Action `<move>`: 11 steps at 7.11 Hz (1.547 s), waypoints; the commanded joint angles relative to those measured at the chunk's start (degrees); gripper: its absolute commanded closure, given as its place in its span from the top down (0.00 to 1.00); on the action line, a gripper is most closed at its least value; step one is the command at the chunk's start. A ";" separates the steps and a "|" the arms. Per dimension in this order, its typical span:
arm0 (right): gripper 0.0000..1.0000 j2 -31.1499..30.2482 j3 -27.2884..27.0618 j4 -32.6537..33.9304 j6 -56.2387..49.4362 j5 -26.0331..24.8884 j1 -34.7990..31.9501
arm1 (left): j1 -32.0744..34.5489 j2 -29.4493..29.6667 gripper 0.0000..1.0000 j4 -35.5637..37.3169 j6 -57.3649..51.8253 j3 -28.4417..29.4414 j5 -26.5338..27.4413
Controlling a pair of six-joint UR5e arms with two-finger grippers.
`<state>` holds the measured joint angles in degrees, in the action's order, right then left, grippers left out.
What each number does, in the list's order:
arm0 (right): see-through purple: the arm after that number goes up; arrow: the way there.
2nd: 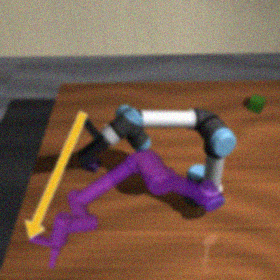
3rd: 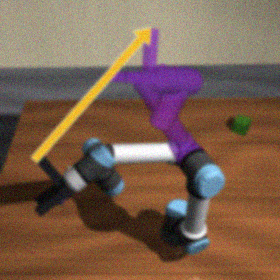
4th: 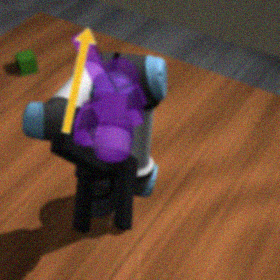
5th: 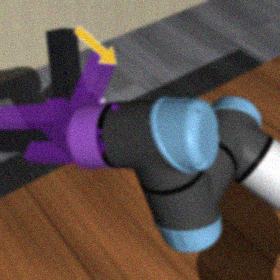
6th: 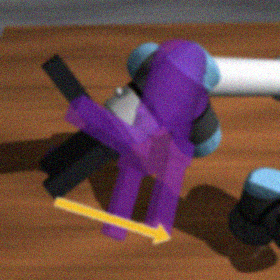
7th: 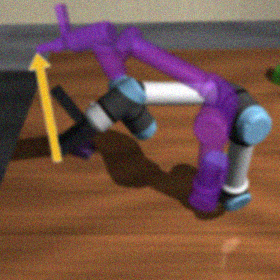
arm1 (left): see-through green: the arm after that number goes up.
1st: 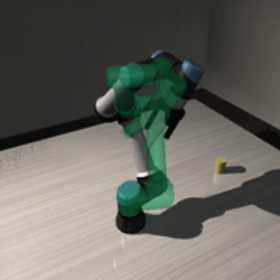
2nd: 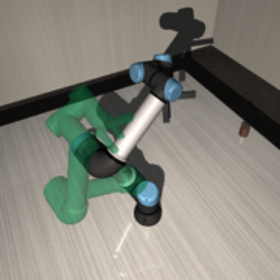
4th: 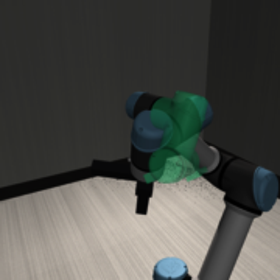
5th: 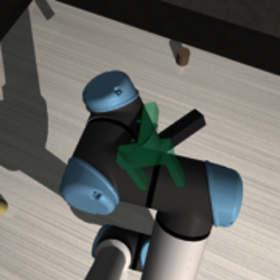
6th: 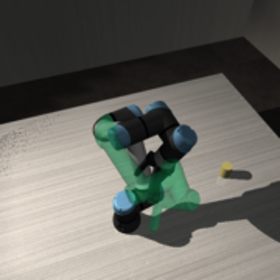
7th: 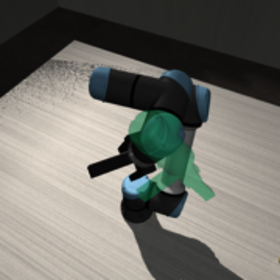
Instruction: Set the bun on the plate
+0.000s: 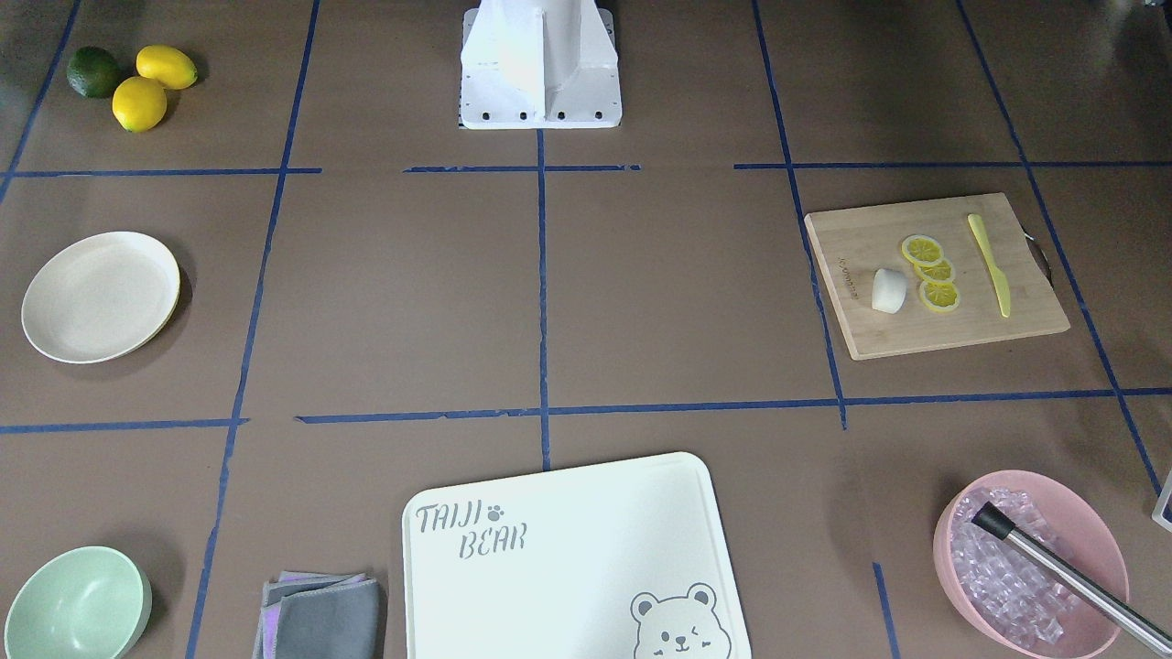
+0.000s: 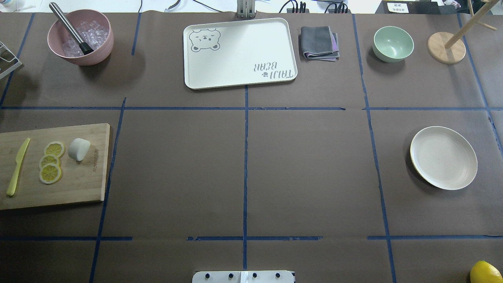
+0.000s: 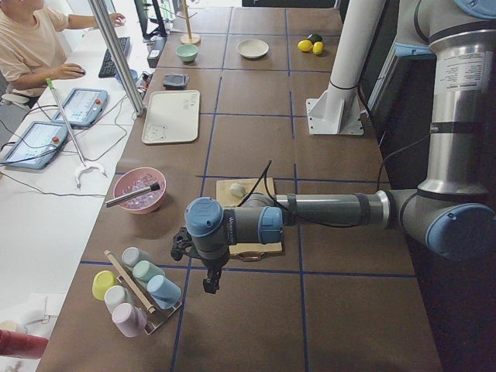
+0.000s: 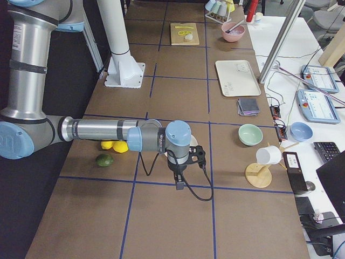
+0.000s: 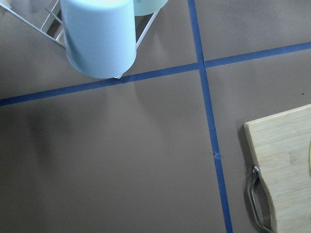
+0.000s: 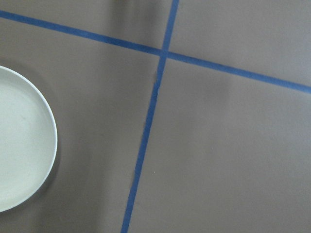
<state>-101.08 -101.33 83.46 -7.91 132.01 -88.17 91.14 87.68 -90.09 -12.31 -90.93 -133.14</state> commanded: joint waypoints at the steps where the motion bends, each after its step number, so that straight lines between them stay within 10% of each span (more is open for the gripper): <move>1: 1.00 -0.08 3.94 -12.48 11.07 8.94 2.81 | 0.00 -1.98 1.00 0.00 0.00 -3.71 -0.01; 5: 0.97 -1.84 18.50 -49.44 38.86 2.32 15.62 | 0.00 -5.41 1.00 0.00 0.09 -7.85 0.08; 11: 0.81 -1.84 19.42 -56.21 48.78 -3.95 27.51 | 0.00 -5.85 1.00 0.09 0.09 -7.77 -0.01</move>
<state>-102.88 -82.11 27.38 40.93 128.37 -61.99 91.14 81.88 -90.06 -12.22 -98.74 -133.14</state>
